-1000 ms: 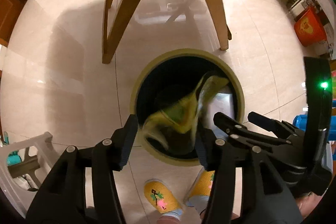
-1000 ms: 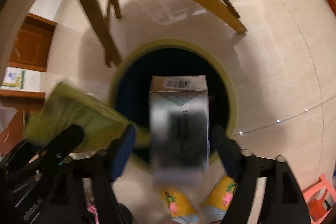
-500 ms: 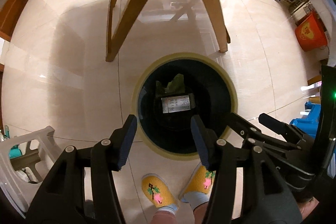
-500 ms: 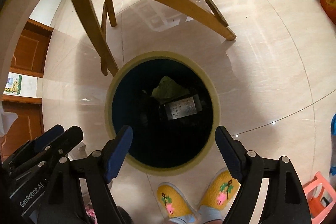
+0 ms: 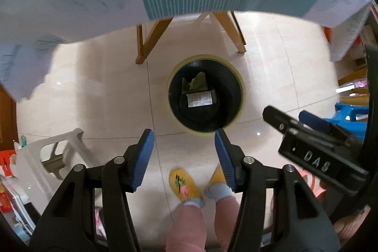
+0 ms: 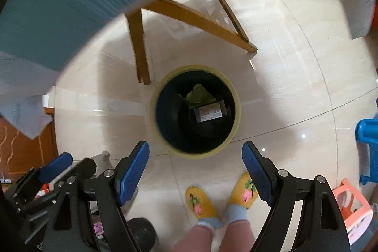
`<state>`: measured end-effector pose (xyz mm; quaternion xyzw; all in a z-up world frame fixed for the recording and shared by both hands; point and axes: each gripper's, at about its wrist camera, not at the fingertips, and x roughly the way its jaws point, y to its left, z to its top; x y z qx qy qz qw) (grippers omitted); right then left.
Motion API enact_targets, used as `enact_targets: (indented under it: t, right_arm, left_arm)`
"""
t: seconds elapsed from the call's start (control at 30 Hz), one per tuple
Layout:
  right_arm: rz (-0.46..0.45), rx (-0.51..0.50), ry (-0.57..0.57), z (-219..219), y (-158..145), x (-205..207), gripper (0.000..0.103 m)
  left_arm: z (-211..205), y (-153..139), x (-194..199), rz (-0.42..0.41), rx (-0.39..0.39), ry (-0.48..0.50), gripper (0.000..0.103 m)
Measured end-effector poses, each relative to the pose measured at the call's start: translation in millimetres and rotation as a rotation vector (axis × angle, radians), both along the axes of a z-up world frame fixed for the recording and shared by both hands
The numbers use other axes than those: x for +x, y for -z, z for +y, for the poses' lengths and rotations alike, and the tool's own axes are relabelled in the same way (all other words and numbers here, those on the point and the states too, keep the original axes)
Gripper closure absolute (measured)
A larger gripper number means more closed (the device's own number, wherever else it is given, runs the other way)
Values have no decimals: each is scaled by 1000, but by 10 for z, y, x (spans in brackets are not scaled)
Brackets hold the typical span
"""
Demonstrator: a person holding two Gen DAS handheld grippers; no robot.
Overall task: Collect trash
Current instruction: 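Raise both open grippers from the bin back toward the table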
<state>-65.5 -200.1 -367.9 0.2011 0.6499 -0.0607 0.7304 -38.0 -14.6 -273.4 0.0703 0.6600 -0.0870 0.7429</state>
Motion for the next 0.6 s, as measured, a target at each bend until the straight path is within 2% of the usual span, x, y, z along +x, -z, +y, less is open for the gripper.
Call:
enact_targets:
  t: [0.27,0.47,0.6]
  right_arm:
    - [-90,-7,0,112,-1425,-205,21]
    - [-207,-18,15,207,-2529,-321,21]
    - [-280,-35,31,265,-3151,-376,21]
  left_arm:
    - [159,-1283,-267,-72,-24,48,53]
    - [189,-2297,-287,-225,-63,91,53]
    - [189,-2809,-222,-332,-91,117,53]
